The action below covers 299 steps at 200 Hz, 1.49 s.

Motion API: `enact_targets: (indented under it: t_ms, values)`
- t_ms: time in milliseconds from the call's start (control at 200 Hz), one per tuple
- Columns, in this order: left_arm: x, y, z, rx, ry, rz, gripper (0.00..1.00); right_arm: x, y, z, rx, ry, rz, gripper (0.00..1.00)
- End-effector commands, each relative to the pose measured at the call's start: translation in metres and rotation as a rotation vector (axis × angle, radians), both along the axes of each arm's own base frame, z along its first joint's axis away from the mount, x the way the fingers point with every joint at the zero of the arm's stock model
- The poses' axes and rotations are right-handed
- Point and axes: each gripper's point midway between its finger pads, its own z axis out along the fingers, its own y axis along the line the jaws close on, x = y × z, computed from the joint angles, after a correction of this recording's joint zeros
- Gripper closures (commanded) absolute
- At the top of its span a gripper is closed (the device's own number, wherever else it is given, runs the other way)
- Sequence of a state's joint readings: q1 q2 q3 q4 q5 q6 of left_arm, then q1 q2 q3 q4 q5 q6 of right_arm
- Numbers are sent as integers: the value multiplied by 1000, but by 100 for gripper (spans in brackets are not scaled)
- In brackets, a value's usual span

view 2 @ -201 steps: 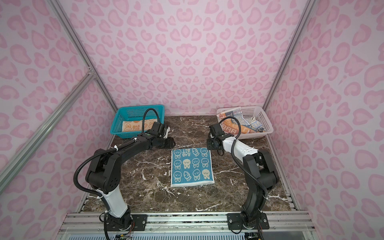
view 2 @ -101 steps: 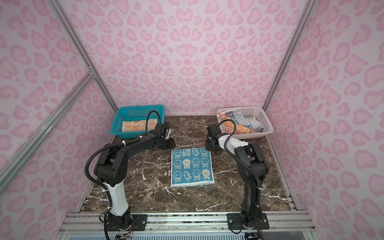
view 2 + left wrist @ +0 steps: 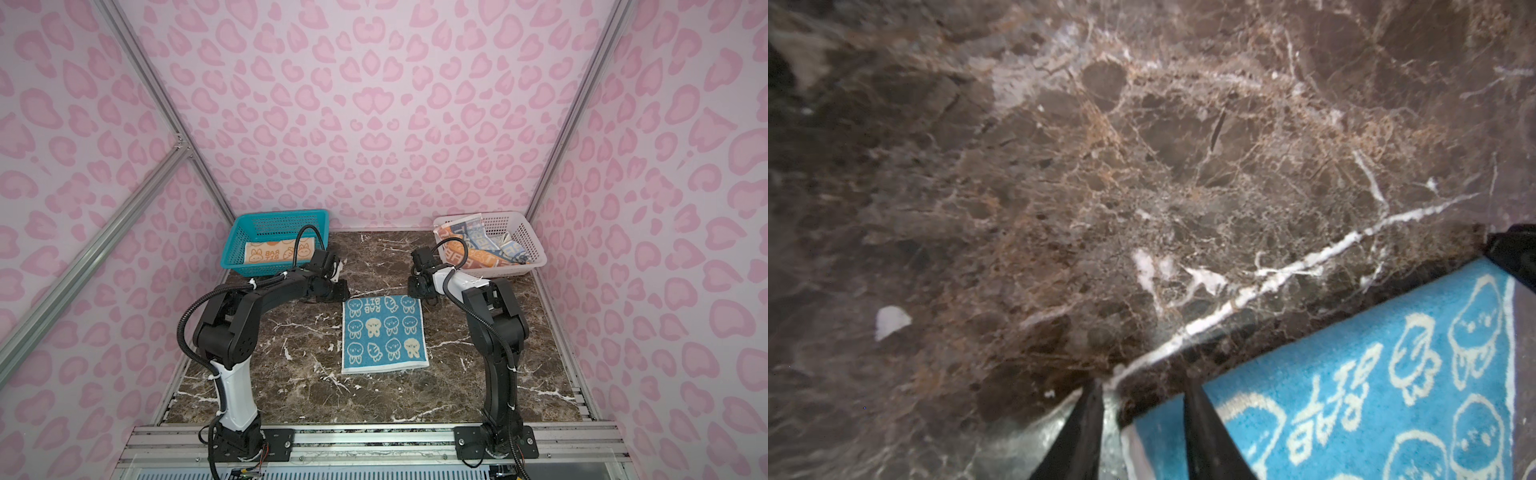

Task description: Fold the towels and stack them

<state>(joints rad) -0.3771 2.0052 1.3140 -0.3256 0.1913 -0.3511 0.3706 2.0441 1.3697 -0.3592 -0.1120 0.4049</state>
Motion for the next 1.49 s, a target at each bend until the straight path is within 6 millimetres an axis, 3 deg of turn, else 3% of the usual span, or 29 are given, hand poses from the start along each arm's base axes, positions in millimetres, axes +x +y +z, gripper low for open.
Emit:
enact_targets:
  t_ms: [0, 295, 370, 810, 1020, 1135, 1295, 1390, 1490]
  values:
    - [-3, -4, -6, -15, 33, -17, 73, -8, 4, -9, 27, 48, 3, 75]
    - [-3, -5, -4, -19, 37, -16, 97, -11, 4, -1, 33, 41, 4, 95]
    - [-3, -5, 0, -23, 31, -19, 97, -10, 4, 3, 34, 31, 8, 100]
    - [-2, -15, 53, -122, -50, -60, 97, -8, 9, 26, 56, -23, 56, 100]
    - [-5, -20, 56, -136, -26, -89, 97, -11, 7, 34, 51, -36, 74, 100]
    - [-12, -16, 49, -132, 7, -74, 83, -16, 6, 29, 48, -6, 75, 100]
    - [-27, -5, 35, -86, 64, -49, 57, -23, -1, 17, 31, 31, 48, 79]
    - [-31, -1, 26, -68, 88, -39, 49, -25, -4, 10, 24, 51, 28, 72]
    - [-30, -3, 17, -71, 112, -34, 48, -25, -6, 5, 24, 61, 15, 66]
